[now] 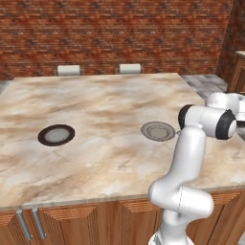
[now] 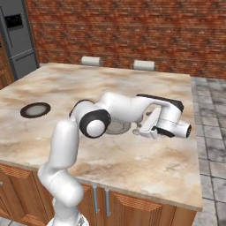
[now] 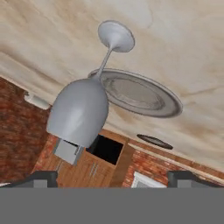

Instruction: Retrieve the wine glasses from the counter and place one next to each plate.

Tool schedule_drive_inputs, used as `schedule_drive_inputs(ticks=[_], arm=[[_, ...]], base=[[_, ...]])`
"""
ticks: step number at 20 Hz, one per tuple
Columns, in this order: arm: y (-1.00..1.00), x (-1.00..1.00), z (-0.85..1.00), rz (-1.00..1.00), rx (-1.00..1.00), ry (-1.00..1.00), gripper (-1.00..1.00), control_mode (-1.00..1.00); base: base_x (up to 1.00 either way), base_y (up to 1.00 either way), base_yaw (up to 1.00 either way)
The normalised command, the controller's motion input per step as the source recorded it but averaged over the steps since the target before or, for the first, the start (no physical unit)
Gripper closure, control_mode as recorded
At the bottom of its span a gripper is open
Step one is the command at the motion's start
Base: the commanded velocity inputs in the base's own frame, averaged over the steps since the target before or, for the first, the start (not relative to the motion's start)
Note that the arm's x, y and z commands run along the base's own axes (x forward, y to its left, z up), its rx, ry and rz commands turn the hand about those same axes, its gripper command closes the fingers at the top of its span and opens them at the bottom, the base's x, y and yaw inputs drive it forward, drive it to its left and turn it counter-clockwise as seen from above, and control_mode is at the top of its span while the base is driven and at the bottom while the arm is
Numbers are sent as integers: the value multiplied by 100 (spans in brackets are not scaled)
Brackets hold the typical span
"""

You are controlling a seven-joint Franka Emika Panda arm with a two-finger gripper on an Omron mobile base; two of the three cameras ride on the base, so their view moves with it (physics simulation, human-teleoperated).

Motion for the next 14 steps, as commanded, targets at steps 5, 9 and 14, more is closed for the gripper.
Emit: schedule_drive_inputs(ticks=[5,9,14], arm=[[33,-58,73,0,0,-7,-100,-100],[62,-67,62,0,1,-2,-100,-100],[77,-70,48,0,0,-3,-100,-100]], base=[[0,0,0],[0,0,0],[0,0,0]])
